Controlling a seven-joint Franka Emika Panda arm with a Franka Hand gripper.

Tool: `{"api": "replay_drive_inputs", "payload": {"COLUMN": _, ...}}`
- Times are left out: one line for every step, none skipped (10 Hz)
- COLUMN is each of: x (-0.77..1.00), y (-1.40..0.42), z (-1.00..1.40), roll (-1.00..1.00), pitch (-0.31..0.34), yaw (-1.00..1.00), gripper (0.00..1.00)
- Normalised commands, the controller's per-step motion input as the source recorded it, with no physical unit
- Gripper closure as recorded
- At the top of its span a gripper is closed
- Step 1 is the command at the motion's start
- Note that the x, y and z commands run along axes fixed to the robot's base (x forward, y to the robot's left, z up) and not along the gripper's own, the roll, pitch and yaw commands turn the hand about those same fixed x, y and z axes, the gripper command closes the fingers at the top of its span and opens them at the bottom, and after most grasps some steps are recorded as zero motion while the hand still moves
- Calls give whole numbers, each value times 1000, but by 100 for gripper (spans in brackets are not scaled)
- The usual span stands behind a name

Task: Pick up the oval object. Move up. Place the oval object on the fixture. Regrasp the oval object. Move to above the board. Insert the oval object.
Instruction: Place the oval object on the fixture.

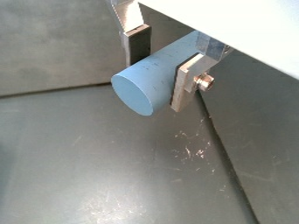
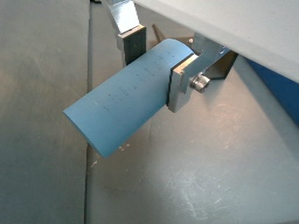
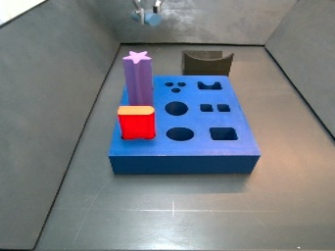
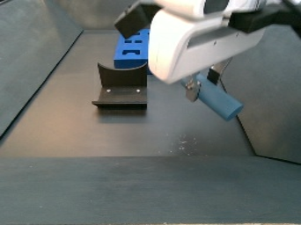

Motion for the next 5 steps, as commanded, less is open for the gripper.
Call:
{"api": "replay_drive_inputs", "payload": {"x": -35, "y": -10, "z": 1000, "roll": 102, "pitch": 88, "yaw": 13, "gripper": 100}}
{"api": "replay_drive_inputs", "payload": {"x": -36, "y": -15, "z": 1000, "roll": 109, "pitch": 92, "yaw": 26, "gripper": 100}}
{"api": "replay_drive_inputs", "payload": {"x": -37, "y": -15, "z": 940, "roll": 108, "pitch": 94, "yaw": 27, "gripper": 100}}
{"api": "replay_drive_inputs", "payload": {"x": -34, "y": -11, "z": 792, "roll": 102, "pitch": 94, "yaw": 26, "gripper": 100}}
{"api": "replay_drive_inputs", "payload": {"x": -27, "y": -4, "z": 677, "roll": 95, "pitch": 89, "yaw": 26, "gripper": 100}}
